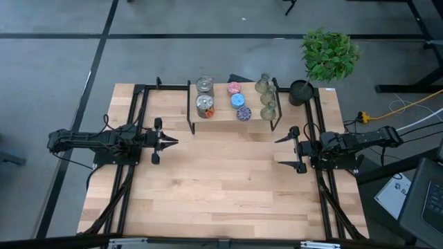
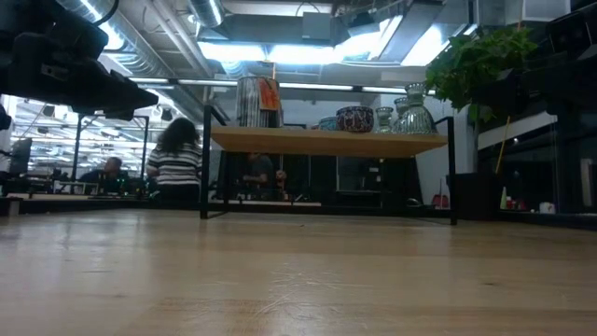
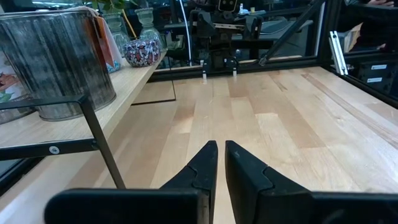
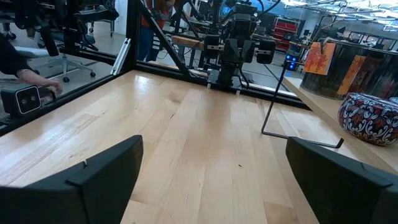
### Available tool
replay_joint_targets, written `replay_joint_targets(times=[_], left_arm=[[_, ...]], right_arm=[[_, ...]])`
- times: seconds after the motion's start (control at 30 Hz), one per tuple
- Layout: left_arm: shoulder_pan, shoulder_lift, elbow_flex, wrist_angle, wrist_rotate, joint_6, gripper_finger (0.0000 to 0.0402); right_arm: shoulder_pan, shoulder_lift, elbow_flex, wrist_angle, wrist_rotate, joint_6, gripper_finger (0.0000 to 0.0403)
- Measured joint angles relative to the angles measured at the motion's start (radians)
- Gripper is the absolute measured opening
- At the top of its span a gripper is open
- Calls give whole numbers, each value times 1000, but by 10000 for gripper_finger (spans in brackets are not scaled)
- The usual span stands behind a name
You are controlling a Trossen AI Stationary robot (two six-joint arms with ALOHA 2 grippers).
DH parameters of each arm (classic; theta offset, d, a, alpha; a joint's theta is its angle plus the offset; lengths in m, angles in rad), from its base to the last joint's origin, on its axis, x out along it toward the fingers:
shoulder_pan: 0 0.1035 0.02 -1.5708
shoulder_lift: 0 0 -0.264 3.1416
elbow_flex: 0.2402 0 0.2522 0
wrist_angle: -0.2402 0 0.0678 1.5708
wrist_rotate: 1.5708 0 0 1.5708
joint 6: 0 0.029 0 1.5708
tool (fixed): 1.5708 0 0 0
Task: Pick & Place candle stick holders
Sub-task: Return to Home Position
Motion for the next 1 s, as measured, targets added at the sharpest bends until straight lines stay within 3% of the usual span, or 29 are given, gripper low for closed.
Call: replay_joint_targets(times=[1.0], left_arm=[[0,0,0,0,0,0,28]], right_arm=[[0,0,0,0,0,0,398]])
